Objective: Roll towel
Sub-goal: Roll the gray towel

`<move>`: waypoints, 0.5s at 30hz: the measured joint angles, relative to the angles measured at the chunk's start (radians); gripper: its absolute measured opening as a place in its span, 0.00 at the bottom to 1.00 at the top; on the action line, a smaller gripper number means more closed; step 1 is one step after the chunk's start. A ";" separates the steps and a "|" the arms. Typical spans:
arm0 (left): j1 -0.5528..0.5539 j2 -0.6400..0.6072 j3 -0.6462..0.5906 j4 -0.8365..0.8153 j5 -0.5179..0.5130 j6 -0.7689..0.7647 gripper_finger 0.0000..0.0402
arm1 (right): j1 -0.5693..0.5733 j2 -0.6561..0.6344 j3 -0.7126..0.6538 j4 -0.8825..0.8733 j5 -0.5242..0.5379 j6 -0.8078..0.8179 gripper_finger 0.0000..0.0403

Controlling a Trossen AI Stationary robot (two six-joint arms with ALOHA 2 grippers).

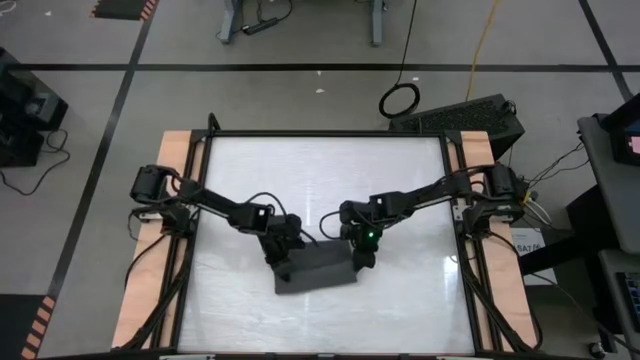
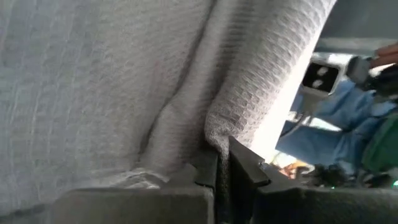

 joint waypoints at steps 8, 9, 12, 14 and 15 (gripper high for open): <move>0.049 0.011 0.002 0.009 0.026 -0.025 0.04 | 0.030 -0.148 0.000 -0.107 0.203 -0.112 0.39; 0.054 0.011 0.002 0.009 0.026 -0.026 0.04 | 0.047 -0.175 0.000 -0.105 0.234 -0.125 0.40; 0.060 0.011 0.002 0.011 0.026 -0.032 0.04 | 0.118 -0.238 0.000 -0.070 0.368 -0.189 0.41; 0.060 0.011 0.002 0.012 0.027 -0.032 0.04 | 0.169 -0.259 0.001 -0.052 0.451 -0.214 0.41; 0.060 0.011 0.002 0.012 0.026 -0.032 0.04 | 0.192 -0.261 0.001 -0.046 0.486 -0.218 0.41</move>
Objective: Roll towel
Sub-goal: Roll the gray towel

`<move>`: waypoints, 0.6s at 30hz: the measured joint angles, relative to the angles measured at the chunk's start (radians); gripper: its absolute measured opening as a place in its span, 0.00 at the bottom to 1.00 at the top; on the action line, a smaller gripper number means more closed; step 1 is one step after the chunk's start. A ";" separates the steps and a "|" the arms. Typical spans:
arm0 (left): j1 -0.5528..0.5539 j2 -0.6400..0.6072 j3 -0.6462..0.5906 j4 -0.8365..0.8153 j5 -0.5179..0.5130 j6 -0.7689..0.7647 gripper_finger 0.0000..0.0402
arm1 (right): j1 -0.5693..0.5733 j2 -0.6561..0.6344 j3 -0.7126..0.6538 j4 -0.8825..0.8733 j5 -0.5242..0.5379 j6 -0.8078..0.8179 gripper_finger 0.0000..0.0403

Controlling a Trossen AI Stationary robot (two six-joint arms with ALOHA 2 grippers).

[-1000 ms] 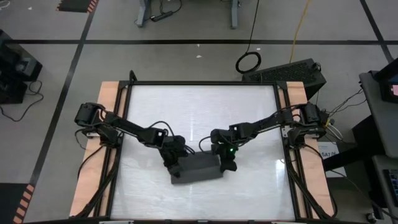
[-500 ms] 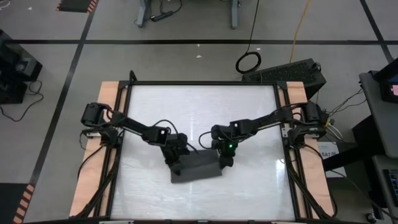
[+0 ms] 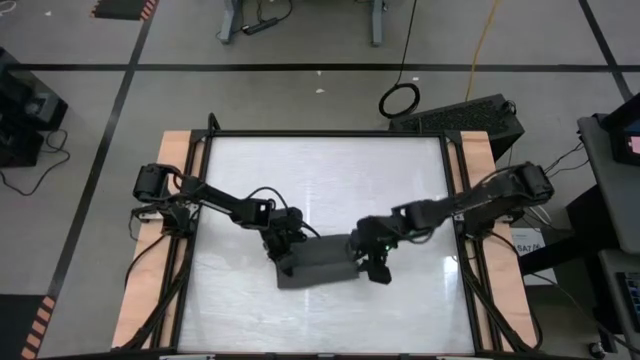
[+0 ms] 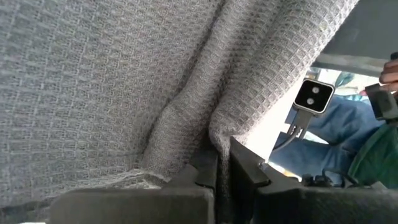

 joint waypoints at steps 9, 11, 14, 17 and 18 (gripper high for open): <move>0.000 0.000 0.000 0.000 0.000 0.007 0.04 | 0.115 0.023 0.000 0.021 0.286 0.011 0.46; 0.000 0.000 0.000 0.000 -0.001 0.008 0.04 | 0.108 0.026 0.001 0.009 0.275 0.025 0.49; 0.000 0.000 0.000 0.000 -0.005 0.008 0.04 | 0.092 0.028 -0.001 -0.008 0.240 0.029 0.48; 0.000 0.000 0.000 0.000 -0.007 0.008 0.04 | 0.072 0.028 0.000 0.009 0.163 0.014 0.44; 0.000 0.000 0.000 0.000 -0.009 0.009 0.04 | 0.066 0.033 0.000 0.008 0.153 0.014 0.43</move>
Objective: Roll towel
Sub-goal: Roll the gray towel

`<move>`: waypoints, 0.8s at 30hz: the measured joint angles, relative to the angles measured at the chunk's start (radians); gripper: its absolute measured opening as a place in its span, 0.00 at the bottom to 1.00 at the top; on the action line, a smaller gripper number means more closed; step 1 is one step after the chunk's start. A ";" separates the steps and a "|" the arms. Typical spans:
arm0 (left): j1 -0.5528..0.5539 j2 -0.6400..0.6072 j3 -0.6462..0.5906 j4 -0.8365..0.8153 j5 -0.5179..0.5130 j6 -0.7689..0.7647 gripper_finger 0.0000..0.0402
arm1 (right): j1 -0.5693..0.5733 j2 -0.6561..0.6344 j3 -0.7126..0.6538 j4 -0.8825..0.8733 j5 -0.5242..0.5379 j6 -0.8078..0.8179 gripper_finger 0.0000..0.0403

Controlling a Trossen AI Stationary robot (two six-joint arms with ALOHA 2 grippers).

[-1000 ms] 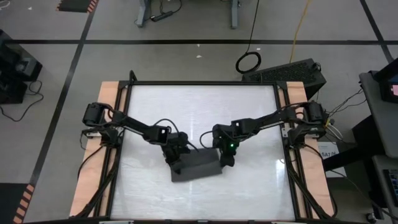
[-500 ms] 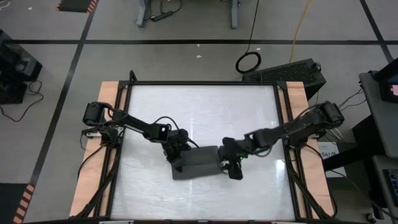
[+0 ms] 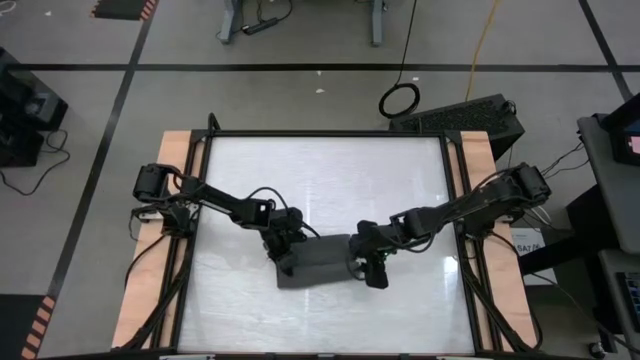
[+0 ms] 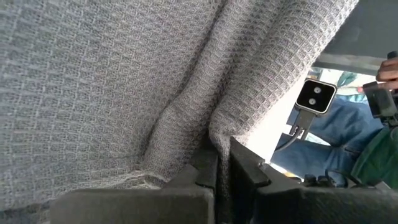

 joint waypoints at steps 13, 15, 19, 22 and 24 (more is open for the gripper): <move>0.000 0.000 0.000 0.010 -0.033 0.007 0.04 | -0.069 0.102 0.000 0.020 -0.121 -0.009 0.12; 0.000 -0.002 0.000 0.014 -0.006 -0.002 0.04 | -0.082 0.100 0.000 0.021 -0.173 -0.010 0.04; -0.022 -0.034 0.000 0.058 0.079 -0.028 0.04 | -0.108 0.085 0.000 0.044 -0.348 0.026 0.03; -0.054 -0.079 0.000 0.099 0.106 -0.042 0.04 | -0.130 0.085 0.000 0.099 -0.483 0.058 0.01; -0.072 -0.104 0.003 0.103 0.110 -0.051 0.04 | -0.152 0.086 0.000 0.128 -0.558 0.066 0.01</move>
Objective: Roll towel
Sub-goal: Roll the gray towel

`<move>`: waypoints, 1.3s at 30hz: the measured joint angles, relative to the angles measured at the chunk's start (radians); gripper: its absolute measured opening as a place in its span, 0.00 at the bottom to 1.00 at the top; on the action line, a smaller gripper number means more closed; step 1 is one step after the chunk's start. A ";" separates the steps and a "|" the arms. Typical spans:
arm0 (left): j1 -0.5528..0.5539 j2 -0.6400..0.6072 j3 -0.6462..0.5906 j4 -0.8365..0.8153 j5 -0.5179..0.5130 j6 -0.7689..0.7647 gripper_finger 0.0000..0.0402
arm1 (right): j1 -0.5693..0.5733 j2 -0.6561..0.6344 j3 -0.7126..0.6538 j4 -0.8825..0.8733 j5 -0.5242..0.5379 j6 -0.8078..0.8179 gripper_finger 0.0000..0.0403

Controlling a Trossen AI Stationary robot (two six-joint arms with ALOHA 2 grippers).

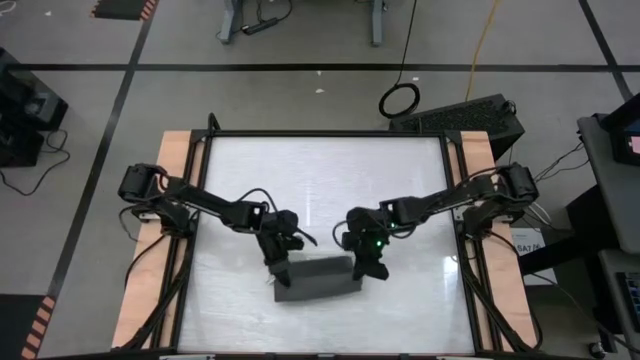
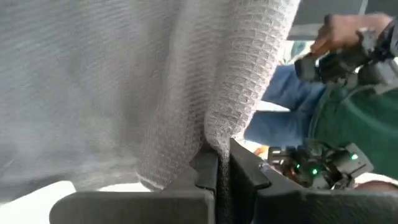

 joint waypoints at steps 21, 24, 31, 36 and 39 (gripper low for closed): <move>-0.029 0.123 0.000 -0.100 -0.148 0.128 0.04 | -0.090 0.255 0.002 0.066 -0.233 0.089 0.01; -0.029 0.154 0.002 -0.098 -0.169 0.130 0.04 | -0.091 0.271 0.002 0.064 -0.221 0.103 0.01; -0.030 0.169 0.002 -0.097 -0.211 0.129 0.04 | -0.077 0.282 0.003 0.063 -0.091 0.177 0.04; -0.031 0.170 0.001 -0.100 -0.215 0.105 0.04 | -0.078 0.239 -0.002 0.023 -0.001 0.208 0.17; -0.031 0.168 0.000 -0.100 -0.216 0.081 0.04 | -0.079 0.184 -0.002 -0.034 0.034 0.207 0.27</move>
